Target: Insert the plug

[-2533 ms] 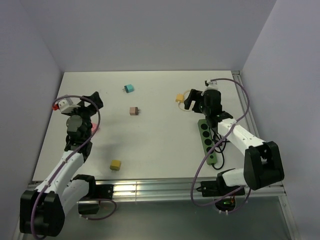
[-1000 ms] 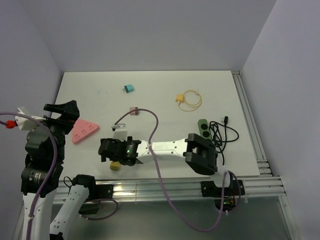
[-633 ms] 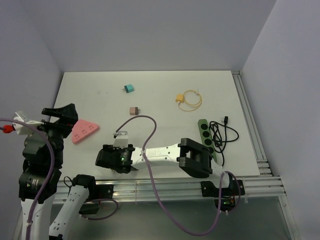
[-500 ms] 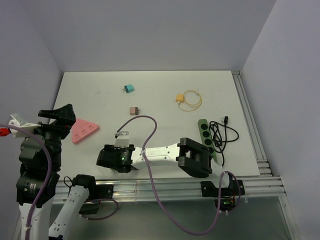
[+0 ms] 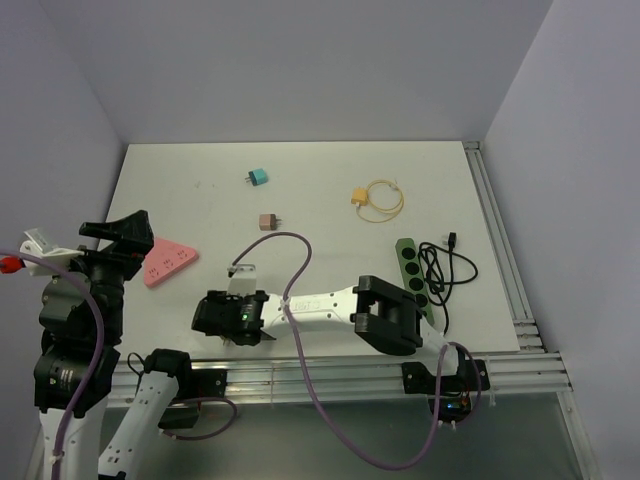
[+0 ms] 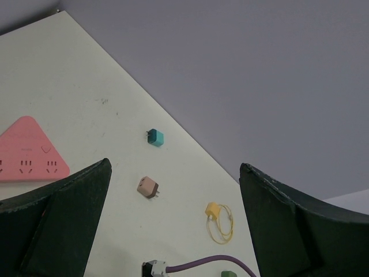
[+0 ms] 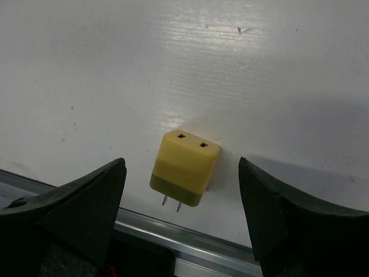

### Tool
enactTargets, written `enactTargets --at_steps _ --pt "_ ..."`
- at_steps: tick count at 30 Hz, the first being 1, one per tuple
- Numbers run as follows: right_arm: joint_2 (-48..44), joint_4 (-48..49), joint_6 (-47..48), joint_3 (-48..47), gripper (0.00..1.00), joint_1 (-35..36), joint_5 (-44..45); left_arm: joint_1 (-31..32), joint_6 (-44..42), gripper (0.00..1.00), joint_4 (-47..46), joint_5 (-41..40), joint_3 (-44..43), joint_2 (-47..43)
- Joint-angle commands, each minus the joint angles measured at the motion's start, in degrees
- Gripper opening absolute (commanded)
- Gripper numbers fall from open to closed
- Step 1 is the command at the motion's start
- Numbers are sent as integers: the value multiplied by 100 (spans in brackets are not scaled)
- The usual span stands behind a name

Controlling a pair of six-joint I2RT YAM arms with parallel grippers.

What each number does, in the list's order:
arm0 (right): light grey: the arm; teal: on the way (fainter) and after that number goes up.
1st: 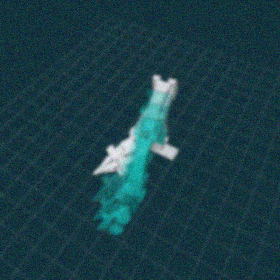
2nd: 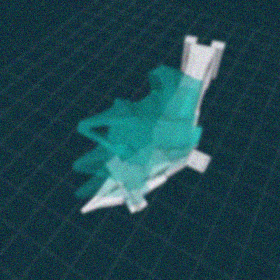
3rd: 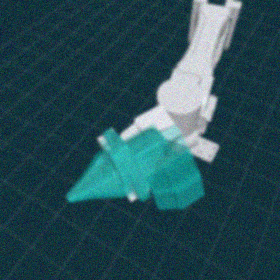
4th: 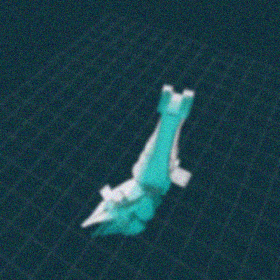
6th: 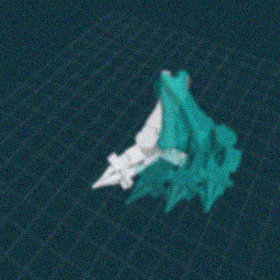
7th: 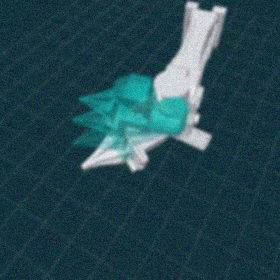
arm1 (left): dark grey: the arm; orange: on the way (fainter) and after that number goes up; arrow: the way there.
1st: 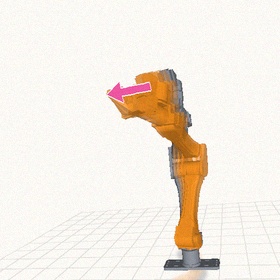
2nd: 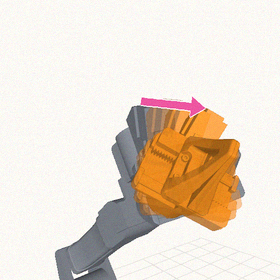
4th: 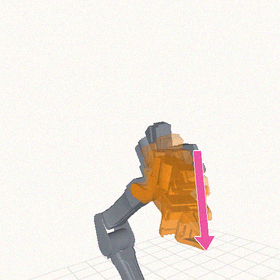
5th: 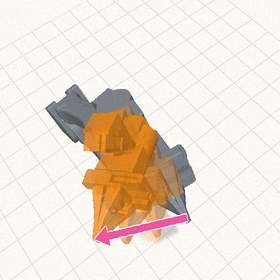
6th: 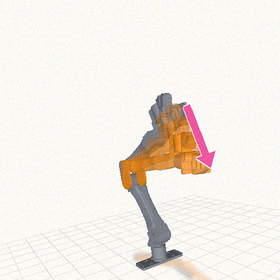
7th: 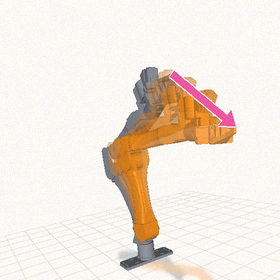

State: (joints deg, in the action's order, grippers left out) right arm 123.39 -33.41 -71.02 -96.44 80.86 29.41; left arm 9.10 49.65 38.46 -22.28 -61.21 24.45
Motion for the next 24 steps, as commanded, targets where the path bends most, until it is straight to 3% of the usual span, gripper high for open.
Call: enactTargets --at_steps 1,10,17,24 --pt "229 97 -61 -243 85 -18 48 13 -43 98 -146 75 13 -28" --pt "501 98 9 -401 78 -18 -84 13 -34 98 -198 14 109 -28" --pt "449 308 62 -217 64 -18 -164 13 18 99 -58 -188 127 148" --pt "229 581 168 99 25 -44 -216 13 -183 96 -154 -66 136 166"
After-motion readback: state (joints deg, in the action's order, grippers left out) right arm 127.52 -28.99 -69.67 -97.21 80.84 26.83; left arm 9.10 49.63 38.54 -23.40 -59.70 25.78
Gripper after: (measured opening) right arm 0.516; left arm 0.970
